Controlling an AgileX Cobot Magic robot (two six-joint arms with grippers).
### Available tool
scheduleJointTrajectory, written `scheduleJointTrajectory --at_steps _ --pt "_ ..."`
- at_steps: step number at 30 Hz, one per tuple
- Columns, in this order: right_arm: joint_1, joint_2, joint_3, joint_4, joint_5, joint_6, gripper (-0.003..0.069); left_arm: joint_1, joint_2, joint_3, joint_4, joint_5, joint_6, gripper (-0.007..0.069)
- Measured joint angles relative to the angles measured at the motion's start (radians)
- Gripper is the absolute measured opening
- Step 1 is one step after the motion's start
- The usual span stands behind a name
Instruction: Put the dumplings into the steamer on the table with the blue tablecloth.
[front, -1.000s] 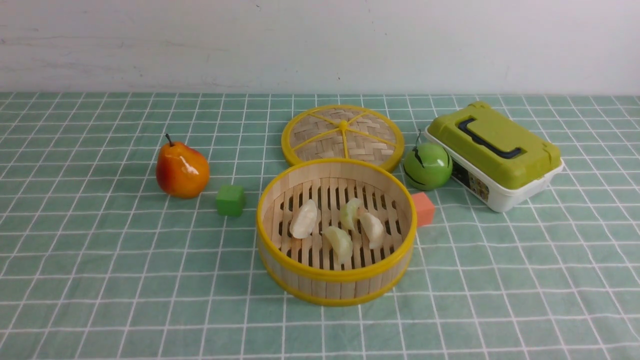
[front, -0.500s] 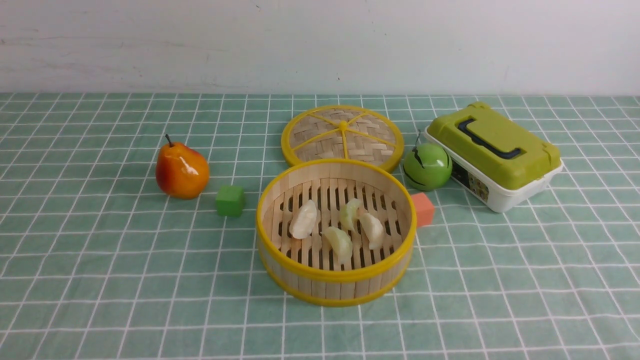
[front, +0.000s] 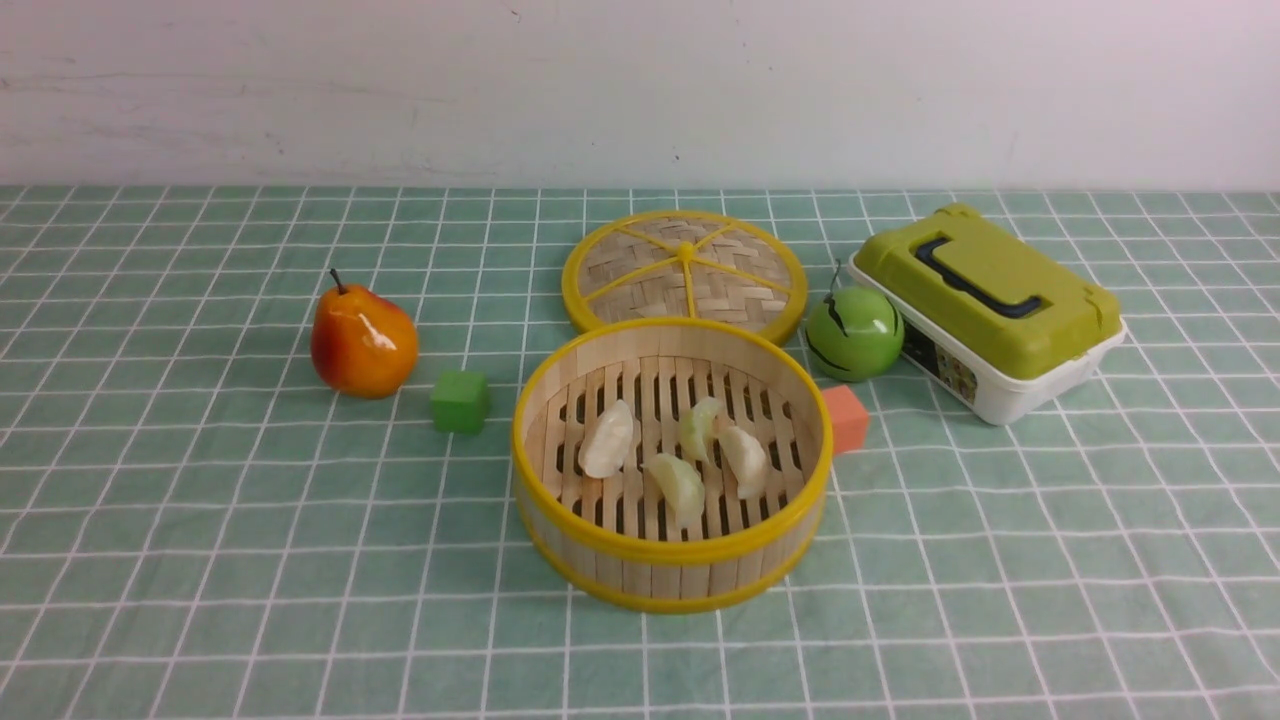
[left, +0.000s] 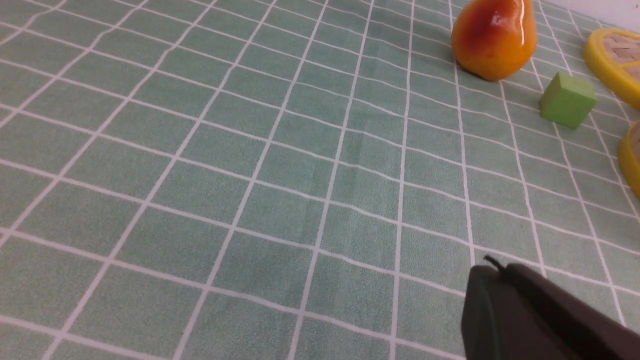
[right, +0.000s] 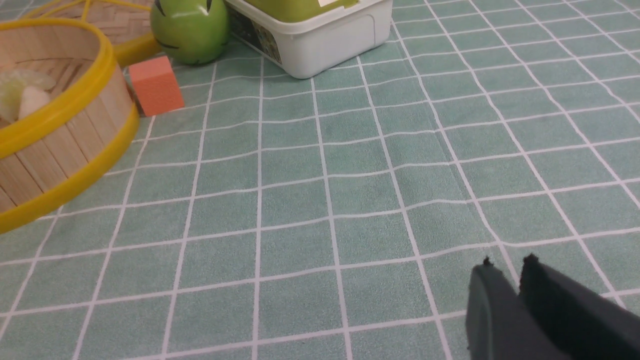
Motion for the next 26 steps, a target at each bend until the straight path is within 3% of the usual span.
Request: scheduleJointTrajectory --at_steps 26 --pt "0.000 0.000 0.000 0.000 0.000 0.000 0.0113 0.000 0.000 0.000 0.000 0.001 0.000 -0.0010"
